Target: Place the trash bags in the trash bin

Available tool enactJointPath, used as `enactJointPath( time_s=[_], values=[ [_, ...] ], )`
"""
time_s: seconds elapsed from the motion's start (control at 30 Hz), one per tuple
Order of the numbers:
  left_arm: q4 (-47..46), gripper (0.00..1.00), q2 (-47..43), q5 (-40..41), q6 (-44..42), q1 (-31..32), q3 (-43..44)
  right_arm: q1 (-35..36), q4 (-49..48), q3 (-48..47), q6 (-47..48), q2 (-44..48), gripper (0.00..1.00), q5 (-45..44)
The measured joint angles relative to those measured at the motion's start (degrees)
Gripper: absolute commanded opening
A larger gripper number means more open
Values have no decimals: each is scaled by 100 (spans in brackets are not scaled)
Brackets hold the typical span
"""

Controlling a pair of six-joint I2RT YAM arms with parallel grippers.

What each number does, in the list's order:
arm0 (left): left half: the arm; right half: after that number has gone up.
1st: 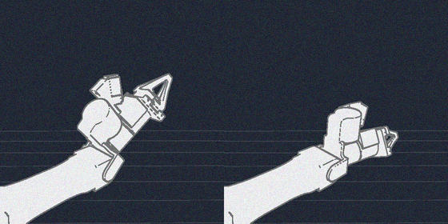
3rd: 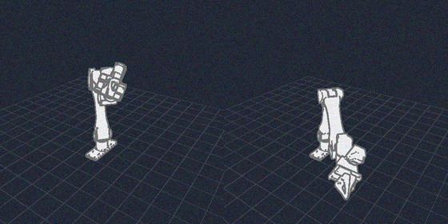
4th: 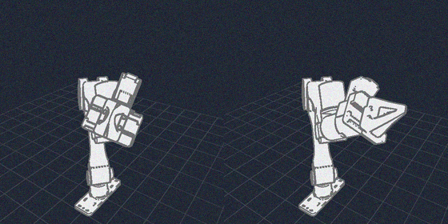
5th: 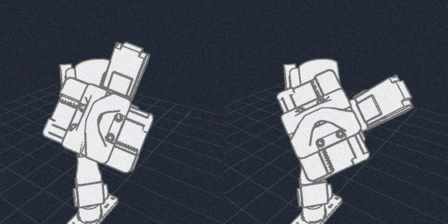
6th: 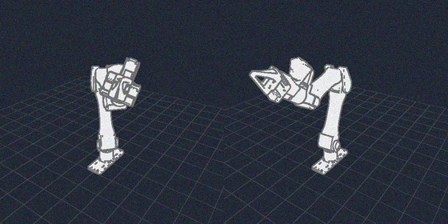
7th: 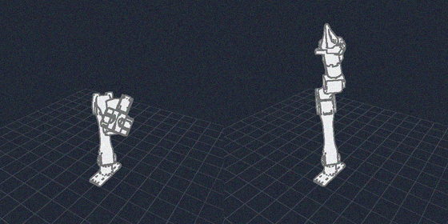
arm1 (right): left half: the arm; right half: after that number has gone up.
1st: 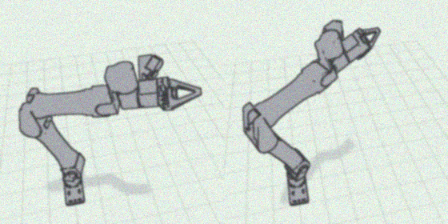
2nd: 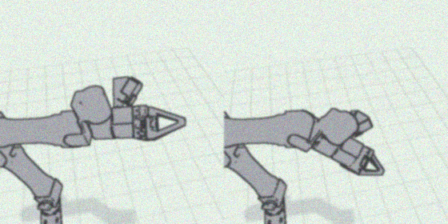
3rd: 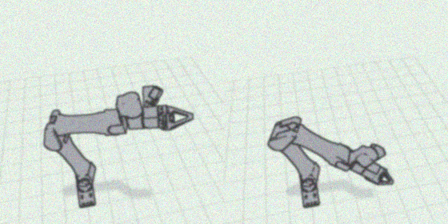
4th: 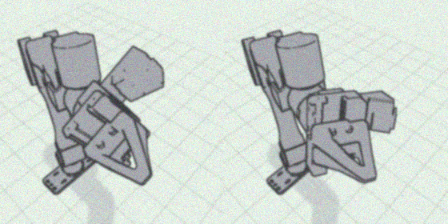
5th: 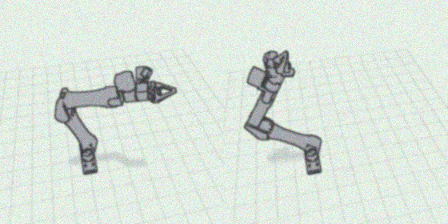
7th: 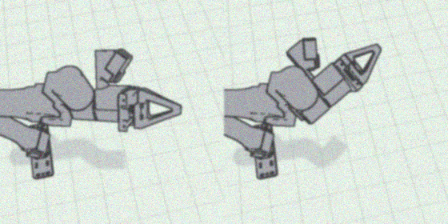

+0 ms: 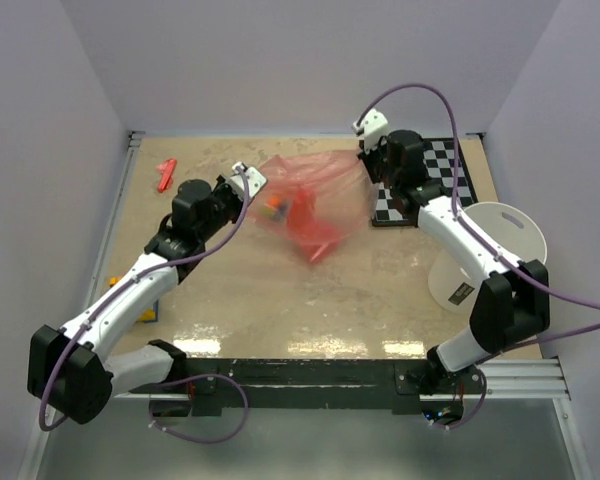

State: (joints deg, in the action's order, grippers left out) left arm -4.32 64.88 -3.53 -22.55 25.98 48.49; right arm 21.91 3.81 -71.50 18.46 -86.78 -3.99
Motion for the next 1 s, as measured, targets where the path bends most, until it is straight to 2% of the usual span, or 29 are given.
enactJointPath(
  time_s=[0.13, 0.2, 0.6, 0.8, 1.0],
  values=[
    [190, 0, 415, -520, 48, 4, 846, -42, -195, -1043, -98, -485, 0, -232],
    [238, 0, 538, -538, 20, 11, 1132, -24, -361, -1268, -111, -555, 0, -387],
    [839, 0, 573, -177, -496, -321, 1355, -190, -623, -1130, -293, -573, 0, -1241],
    [1010, 0, 601, -289, -339, -345, 1414, -199, -518, -1132, -446, -595, 0, -1060],
    [997, 0, 1047, -721, 166, -354, 1991, -186, -28, -1626, -699, -872, 0, -190]
  ],
)
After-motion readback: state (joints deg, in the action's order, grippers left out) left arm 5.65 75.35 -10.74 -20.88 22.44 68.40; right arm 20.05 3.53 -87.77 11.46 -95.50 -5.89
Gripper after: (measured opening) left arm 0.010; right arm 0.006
